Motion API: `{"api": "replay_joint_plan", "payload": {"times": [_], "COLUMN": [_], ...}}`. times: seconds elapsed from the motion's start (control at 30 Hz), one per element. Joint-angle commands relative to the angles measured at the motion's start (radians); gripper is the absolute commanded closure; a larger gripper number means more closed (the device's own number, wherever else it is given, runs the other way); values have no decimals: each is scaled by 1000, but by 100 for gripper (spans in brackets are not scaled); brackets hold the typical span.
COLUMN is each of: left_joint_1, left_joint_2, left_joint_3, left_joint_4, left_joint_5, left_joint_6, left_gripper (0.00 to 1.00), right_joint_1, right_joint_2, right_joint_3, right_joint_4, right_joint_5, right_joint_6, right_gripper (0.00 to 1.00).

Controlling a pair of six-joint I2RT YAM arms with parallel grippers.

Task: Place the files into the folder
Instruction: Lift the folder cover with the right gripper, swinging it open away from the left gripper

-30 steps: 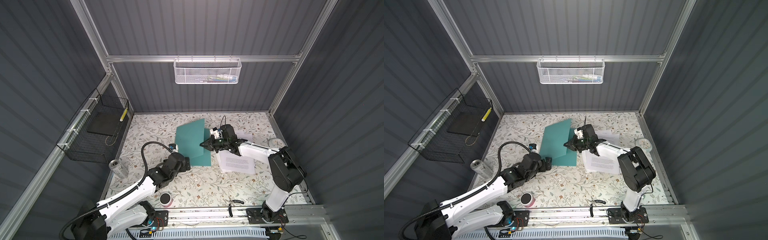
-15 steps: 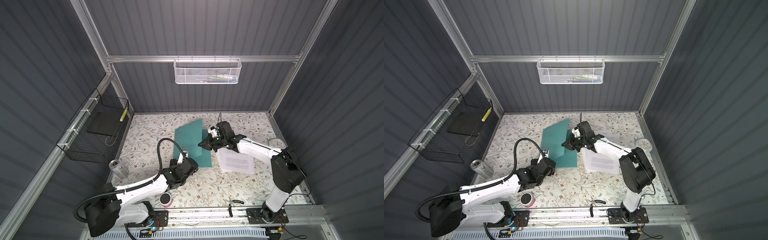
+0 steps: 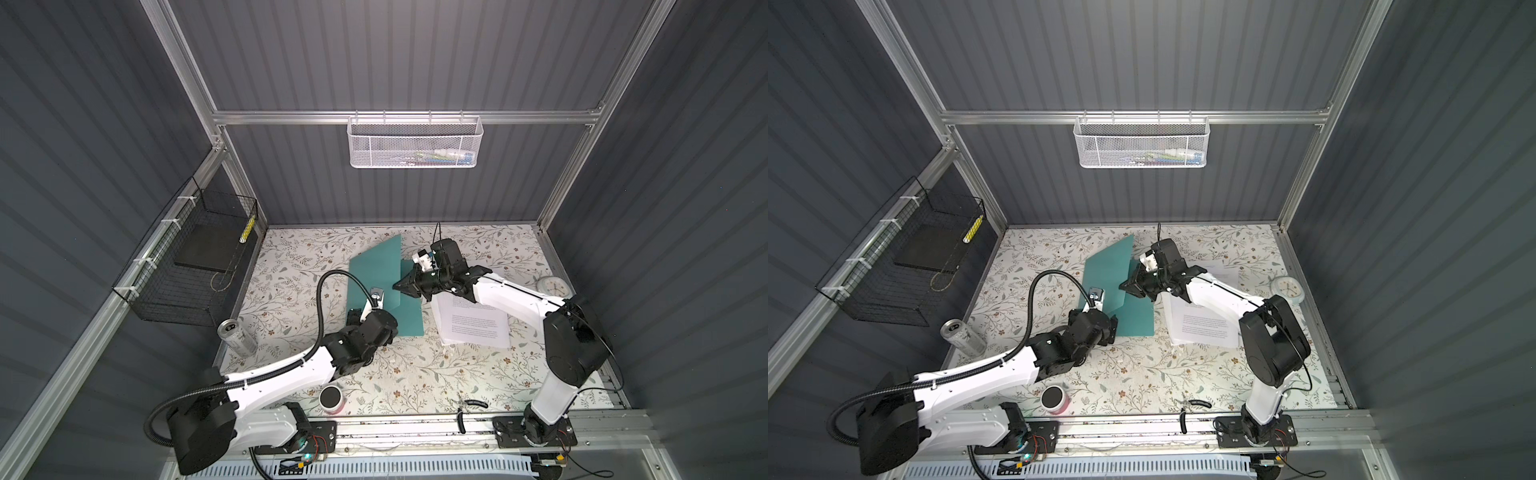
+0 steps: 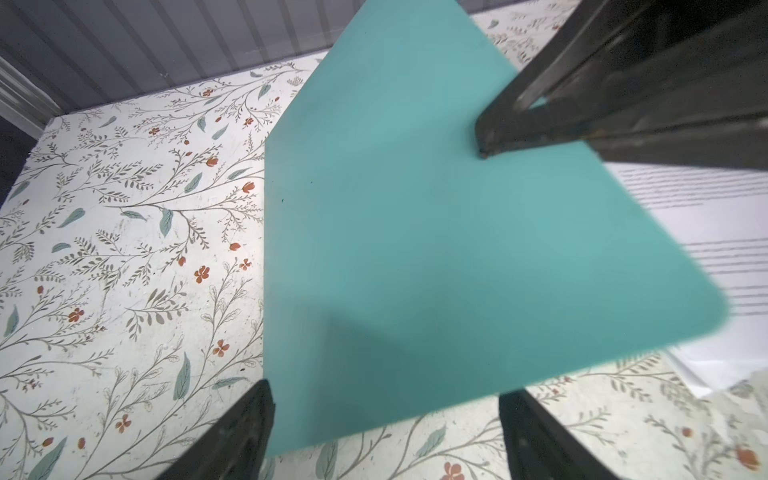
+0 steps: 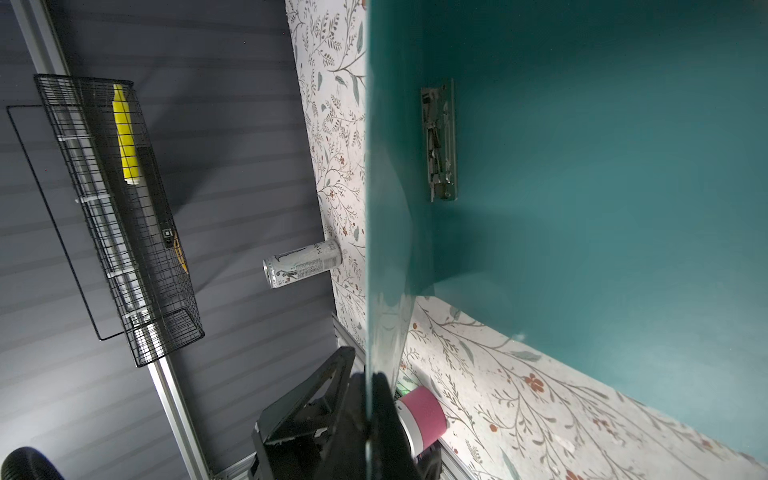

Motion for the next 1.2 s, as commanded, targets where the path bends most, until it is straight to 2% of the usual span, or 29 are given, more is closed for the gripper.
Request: {"api": "replay_joint_plan", "payload": {"times": [0.0,0.17,0.3,0.4,0.57,0.63,0.73,0.77,0.83,0.9,1.03,1.1,1.17], "left_joint_1": [-4,-2,-1,-1,-2,0,-2,-1,-1,-2,-2,-1,-1], "left_joint_2": [-50,-41,-4,31,126,168,213,223,232,229,220,220,223], "left_joint_3": [-31,3,4,12,44,49,63,66,73,74,75,78,89], "left_joint_4": [-4,8,12,7,29,49,60,66,64,64,58,49,27], "left_joint_5": [69,198,181,121,31,-4,-34,-38,-59,-66,-68,-74,-77], "left_joint_6": [24,21,28,34,64,82,98,100,89,86,83,75,53], "left_gripper": [15,14,16,20,42,45,58,67,100,100,100,100,100], "right_joint_1": [7,10,12,13,17,18,20,19,19,19,19,18,13], "right_joint_2": [8,4,-4,-13,-18,-23,-33,-35,-33,-32,-30,-22,-21], "right_joint_3": [11,-1,2,-1,-22,-31,-44,-49,-52,-50,-51,-40,-24], "right_joint_4": [36,75,75,71,82,74,59,61,63,63,71,63,53], "right_joint_5": [-20,-41,-43,-44,-58,-55,-47,-48,-56,-66,-74,-85,-95], "right_joint_6": [45,93,96,89,85,82,67,68,66,64,57,47,27], "right_gripper": [100,100,100,100,100,100,100,100,100,99,91,82,69]}}
